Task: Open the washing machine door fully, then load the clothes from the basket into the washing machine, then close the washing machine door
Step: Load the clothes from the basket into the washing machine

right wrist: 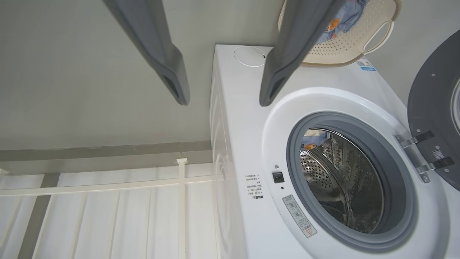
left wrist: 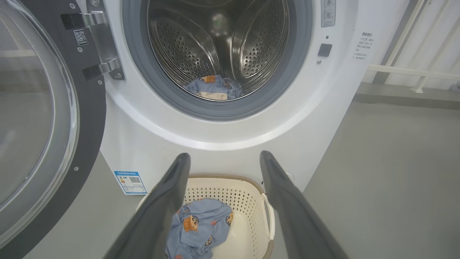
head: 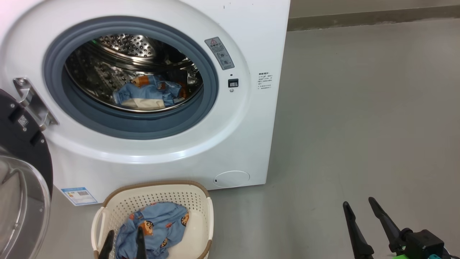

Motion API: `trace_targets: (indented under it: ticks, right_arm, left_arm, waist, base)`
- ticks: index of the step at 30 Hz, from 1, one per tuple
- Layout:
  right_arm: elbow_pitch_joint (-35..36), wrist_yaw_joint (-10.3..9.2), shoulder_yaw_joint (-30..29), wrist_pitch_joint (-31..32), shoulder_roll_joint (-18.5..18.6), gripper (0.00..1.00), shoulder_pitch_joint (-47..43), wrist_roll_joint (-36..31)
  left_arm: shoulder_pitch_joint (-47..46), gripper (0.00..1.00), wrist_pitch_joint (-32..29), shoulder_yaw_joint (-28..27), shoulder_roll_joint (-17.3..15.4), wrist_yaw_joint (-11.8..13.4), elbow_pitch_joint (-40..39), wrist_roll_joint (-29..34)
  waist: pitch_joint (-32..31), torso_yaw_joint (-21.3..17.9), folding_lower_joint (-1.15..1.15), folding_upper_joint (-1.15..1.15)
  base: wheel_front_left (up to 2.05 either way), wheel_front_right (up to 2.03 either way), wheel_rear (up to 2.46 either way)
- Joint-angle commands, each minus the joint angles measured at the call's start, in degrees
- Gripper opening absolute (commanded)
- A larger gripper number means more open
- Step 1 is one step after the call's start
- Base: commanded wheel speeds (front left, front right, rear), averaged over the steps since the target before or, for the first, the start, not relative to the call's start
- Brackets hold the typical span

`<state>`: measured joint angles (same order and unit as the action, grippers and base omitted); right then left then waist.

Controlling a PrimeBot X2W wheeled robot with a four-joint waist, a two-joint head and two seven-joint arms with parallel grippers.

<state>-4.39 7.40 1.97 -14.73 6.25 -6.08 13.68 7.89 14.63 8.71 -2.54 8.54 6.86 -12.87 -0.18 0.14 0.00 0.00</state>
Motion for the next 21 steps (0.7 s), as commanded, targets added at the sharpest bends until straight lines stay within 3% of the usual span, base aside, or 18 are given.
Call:
trace_targets:
  ticks: [1,12,21]
  right_arm:
    - [1.72,0.09,0.81,-0.27,0.4,1.0,0.36,-0.97]
    - [2.4,0.09,0.42,-0.27,-0.33,1.0,-0.4,-1.52]
    - [2.27,0.09,1.35,-0.27,-0.04,1.0,1.15,-1.5]
  left_arm:
    - [-0.52,1.0,0.37,-2.25,-0.34,0.52,-2.19,0.23]
    - [0.73,1.0,0.37,-4.18,-0.34,-0.03,-4.3,0.97]
    - [-3.34,1.0,0.37,-4.4,-0.34,-2.44,0.14,0.3]
  waist:
    - [0.04,0.07,0.0,0.0]
    - [0.78,0.09,0.0,0.0]
    - [5.54,-1.22,0.0,0.0]
  base:
    - [0.0,0.0,0.0]
    - [0.0,0.0,0.0]
    - [0.0,0.0,0.0]
